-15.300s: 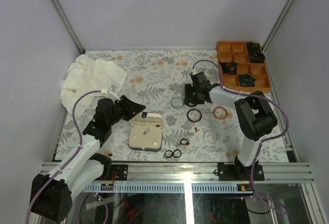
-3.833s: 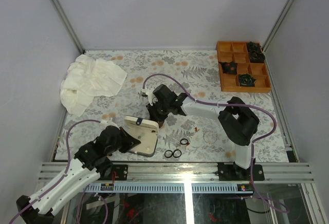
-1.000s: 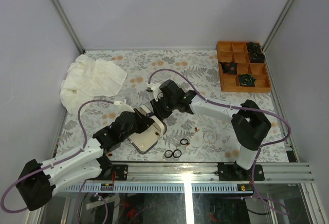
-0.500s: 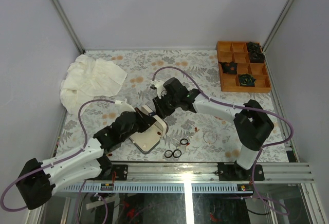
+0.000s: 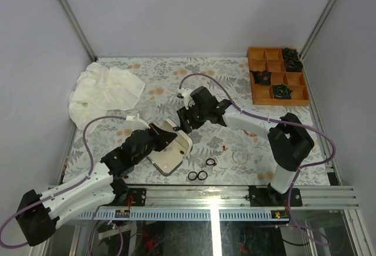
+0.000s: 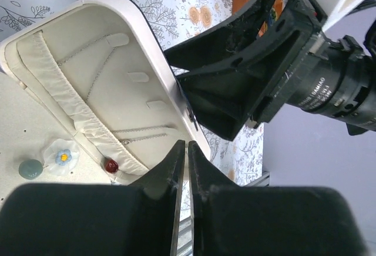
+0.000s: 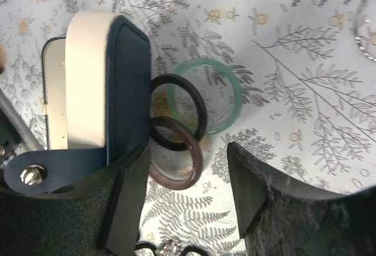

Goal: Organize the mixed jewelry
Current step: Move the jewelry to the center of the board.

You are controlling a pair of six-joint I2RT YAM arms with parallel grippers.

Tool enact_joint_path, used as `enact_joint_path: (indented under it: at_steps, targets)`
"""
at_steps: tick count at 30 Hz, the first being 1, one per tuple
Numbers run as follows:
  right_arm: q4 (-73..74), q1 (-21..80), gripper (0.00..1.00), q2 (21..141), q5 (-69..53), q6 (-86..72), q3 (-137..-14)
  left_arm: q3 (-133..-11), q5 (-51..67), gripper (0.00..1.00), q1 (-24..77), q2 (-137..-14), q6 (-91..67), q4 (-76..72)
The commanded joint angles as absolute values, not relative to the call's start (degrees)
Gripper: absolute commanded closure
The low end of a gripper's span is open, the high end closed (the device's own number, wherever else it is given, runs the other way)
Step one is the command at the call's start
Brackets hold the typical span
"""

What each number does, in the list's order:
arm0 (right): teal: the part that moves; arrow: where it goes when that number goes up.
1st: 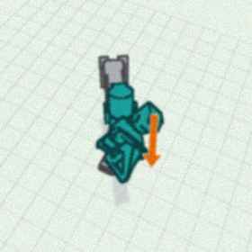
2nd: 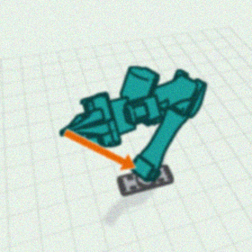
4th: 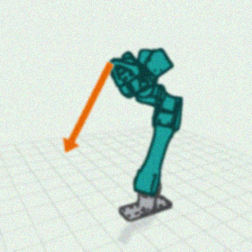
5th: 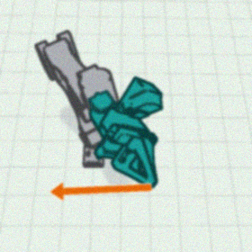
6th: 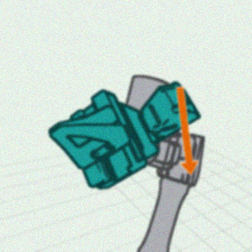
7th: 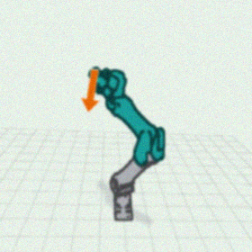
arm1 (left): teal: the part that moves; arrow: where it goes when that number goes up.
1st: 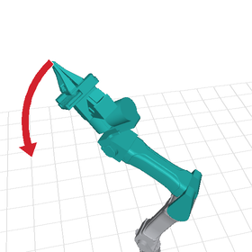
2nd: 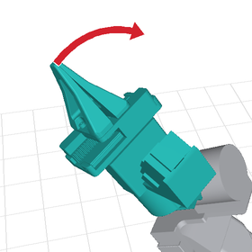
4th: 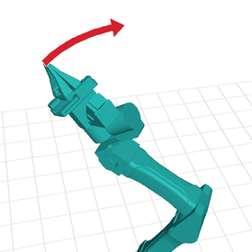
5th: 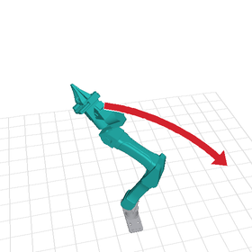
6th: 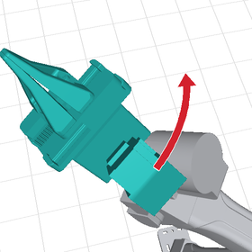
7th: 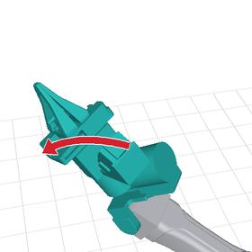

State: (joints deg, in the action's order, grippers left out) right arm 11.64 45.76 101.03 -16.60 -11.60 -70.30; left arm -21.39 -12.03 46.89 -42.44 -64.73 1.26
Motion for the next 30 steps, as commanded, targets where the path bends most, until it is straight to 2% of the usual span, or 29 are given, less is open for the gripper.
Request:
enact_joint_path:
  at_steps: [1,9,21,30]
  targets:
    - [12.4,44.1,0.37,98.8,-13.2,-12.1,-71.7,-20.4,-14.7,0.95,47.2,-39.7,-65.0,2.0]
    - [14.0,43.4,0.30,99.3,-11.2,-12.5,-72.9,-19.6,-15.8,0.94,47.3,-35.9,-65.2,6.1]
    - [17.6,42.7,0.27,99.3,-5.3,-12.7,-74.7,-15.3,-16.9,0.95,47.3,-27.6,-68.0,14.8]
    - [19.7,42.5,0.18,98.0,-0.4,-13.2,-75.7,-15.3,-17.9,0.95,47.3,-23.9,-68.2,19.2]
